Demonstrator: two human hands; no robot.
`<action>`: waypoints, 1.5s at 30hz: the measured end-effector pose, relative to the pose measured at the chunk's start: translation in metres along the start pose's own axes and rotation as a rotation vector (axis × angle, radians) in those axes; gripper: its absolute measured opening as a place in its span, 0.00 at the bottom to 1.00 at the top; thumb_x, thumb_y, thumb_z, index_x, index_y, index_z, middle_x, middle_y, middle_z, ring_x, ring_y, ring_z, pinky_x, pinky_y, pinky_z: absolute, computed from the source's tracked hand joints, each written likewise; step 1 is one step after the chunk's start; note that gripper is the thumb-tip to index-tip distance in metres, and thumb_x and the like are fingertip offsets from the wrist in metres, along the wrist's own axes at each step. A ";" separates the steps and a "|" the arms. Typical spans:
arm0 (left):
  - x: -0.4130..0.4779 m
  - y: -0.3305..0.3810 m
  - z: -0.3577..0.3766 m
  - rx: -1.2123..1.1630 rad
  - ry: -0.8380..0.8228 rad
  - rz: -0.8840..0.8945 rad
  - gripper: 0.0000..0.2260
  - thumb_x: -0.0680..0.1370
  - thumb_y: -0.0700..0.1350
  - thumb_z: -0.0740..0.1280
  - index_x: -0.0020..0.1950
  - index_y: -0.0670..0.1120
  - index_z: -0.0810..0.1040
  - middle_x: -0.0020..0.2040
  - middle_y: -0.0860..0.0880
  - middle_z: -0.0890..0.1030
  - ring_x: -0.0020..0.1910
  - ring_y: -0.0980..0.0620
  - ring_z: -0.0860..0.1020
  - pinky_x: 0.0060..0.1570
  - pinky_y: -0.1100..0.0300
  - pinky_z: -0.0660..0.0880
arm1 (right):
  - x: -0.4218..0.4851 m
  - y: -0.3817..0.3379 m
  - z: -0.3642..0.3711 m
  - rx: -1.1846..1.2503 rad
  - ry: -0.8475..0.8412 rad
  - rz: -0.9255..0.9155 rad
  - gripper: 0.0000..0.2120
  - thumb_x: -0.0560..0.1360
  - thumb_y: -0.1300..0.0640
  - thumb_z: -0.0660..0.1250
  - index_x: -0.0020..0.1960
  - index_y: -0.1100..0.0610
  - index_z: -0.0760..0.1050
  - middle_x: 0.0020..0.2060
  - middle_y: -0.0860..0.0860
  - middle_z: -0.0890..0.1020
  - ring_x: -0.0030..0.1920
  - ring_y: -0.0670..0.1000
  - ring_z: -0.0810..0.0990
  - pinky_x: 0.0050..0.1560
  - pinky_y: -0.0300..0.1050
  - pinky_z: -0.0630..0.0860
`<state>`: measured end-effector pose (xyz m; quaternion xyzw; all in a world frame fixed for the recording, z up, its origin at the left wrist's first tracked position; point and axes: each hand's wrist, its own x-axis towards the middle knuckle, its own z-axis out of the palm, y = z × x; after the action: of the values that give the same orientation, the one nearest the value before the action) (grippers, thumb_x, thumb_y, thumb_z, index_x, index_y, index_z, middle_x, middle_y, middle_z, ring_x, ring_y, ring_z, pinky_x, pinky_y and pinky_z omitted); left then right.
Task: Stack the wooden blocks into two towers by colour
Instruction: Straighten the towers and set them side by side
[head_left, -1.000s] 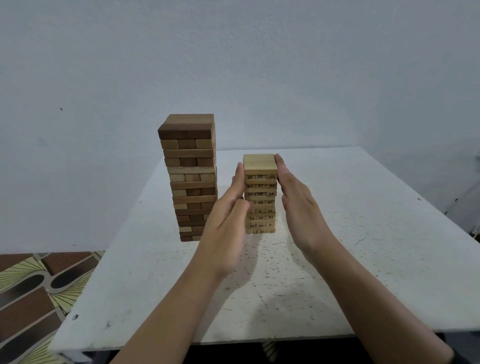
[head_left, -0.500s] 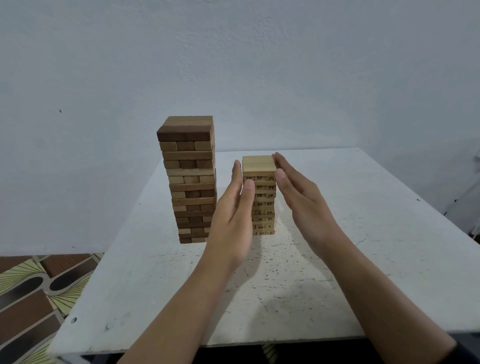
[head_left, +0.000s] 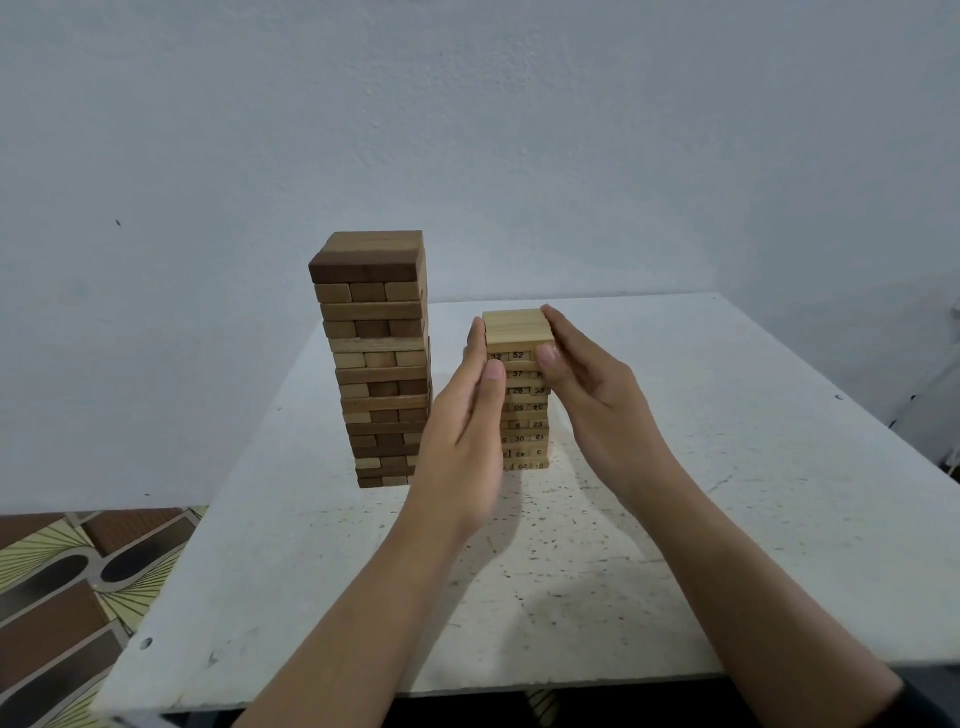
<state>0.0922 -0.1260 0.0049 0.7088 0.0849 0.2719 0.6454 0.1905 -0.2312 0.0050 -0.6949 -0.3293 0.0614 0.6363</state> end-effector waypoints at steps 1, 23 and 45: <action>0.000 0.000 0.000 -0.002 0.000 0.001 0.24 0.85 0.54 0.56 0.81 0.58 0.58 0.80 0.60 0.62 0.78 0.65 0.60 0.80 0.55 0.58 | 0.000 0.000 0.000 0.005 -0.001 -0.008 0.26 0.83 0.47 0.61 0.79 0.49 0.64 0.59 0.36 0.82 0.60 0.35 0.79 0.56 0.28 0.74; 0.012 -0.001 -0.001 -0.151 -0.007 -0.045 0.28 0.82 0.67 0.54 0.78 0.56 0.68 0.73 0.62 0.73 0.73 0.65 0.68 0.74 0.60 0.65 | -0.018 -0.045 0.011 0.091 -0.017 0.150 0.14 0.84 0.39 0.44 0.49 0.32 0.68 0.33 0.16 0.72 0.39 0.16 0.69 0.36 0.15 0.65; 0.012 0.002 0.001 -0.103 -0.039 -0.029 0.25 0.84 0.61 0.50 0.78 0.57 0.68 0.69 0.63 0.77 0.67 0.70 0.72 0.66 0.69 0.70 | -0.017 -0.050 0.013 0.056 -0.037 0.173 0.14 0.84 0.39 0.44 0.51 0.31 0.67 0.31 0.18 0.73 0.37 0.17 0.70 0.33 0.16 0.65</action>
<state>0.1019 -0.1216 0.0103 0.6785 0.0683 0.2527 0.6864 0.1516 -0.2309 0.0434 -0.7016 -0.2778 0.1380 0.6415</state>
